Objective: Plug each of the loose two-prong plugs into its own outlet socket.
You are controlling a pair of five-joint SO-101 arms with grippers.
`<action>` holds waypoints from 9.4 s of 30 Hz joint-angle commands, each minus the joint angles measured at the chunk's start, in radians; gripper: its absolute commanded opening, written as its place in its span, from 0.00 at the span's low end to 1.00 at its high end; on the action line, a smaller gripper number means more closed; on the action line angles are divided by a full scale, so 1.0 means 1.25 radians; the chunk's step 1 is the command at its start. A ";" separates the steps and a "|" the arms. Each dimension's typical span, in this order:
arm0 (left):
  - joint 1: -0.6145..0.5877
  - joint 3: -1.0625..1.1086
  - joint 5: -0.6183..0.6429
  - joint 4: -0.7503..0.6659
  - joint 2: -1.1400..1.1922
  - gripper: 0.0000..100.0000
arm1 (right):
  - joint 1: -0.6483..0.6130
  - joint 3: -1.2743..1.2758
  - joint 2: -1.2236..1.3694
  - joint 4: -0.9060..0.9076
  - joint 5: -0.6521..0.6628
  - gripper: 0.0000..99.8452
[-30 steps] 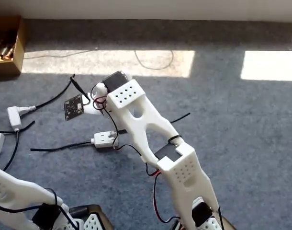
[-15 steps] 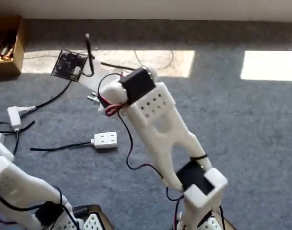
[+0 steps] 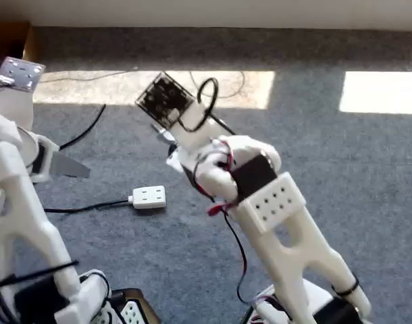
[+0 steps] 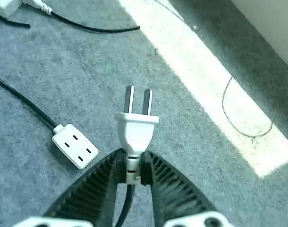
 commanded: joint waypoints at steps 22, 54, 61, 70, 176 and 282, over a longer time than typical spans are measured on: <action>0.416 0.954 0.277 -0.314 -1.071 0.44 | -0.171 0.562 -0.380 -0.128 -0.050 0.01; 0.265 0.970 0.293 -0.395 -1.071 0.39 | -0.233 0.729 -0.271 -0.147 -0.011 0.01; 0.265 0.970 0.293 -0.395 -1.071 0.39 | -0.251 0.764 -0.271 -0.129 -0.012 0.01; 0.265 0.964 0.293 -0.387 -1.071 0.39 | -0.247 0.765 -0.252 -0.136 -0.011 0.08; 0.242 0.884 0.292 -0.344 -1.070 0.39 | -0.159 0.445 -0.083 -0.095 -0.058 0.01; -0.576 -0.536 -0.195 -0.120 0.614 0.45 | -0.164 -0.876 0.962 0.398 0.617 0.01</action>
